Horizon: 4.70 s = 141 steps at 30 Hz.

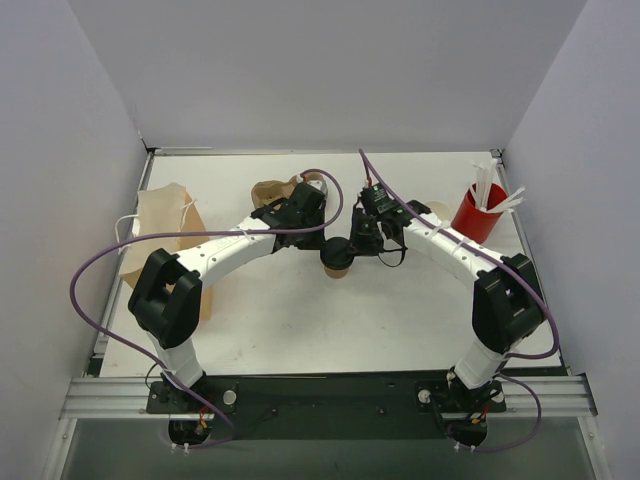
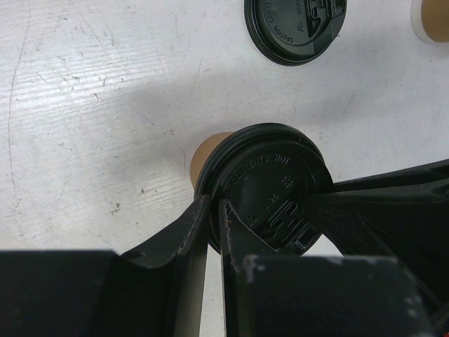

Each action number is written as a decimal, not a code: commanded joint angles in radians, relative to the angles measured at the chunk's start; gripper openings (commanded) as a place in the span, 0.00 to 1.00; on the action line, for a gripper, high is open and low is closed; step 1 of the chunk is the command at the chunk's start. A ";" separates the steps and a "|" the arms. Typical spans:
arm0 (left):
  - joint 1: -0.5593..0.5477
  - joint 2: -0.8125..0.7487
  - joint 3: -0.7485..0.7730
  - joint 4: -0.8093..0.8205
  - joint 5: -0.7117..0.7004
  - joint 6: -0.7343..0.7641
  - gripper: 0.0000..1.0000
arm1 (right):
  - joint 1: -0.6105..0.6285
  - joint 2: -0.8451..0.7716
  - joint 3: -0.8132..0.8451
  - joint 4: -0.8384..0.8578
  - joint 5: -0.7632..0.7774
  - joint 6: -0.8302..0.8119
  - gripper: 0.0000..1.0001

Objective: Pack the takeout coffee

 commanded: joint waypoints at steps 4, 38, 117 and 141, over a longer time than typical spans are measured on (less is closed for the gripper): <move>-0.007 0.018 0.033 0.009 -0.005 0.007 0.21 | -0.004 0.028 -0.064 -0.024 0.023 0.004 0.19; 0.000 -0.110 0.021 -0.066 -0.025 -0.094 0.35 | -0.044 0.099 0.261 -0.113 -0.057 -0.312 0.30; 0.013 -0.017 0.174 -0.147 -0.031 -0.006 0.36 | 0.002 0.001 0.154 -0.095 0.044 -0.189 0.33; -0.005 0.017 0.088 -0.078 0.018 -0.085 0.35 | -0.002 0.116 0.203 -0.116 0.007 -0.269 0.29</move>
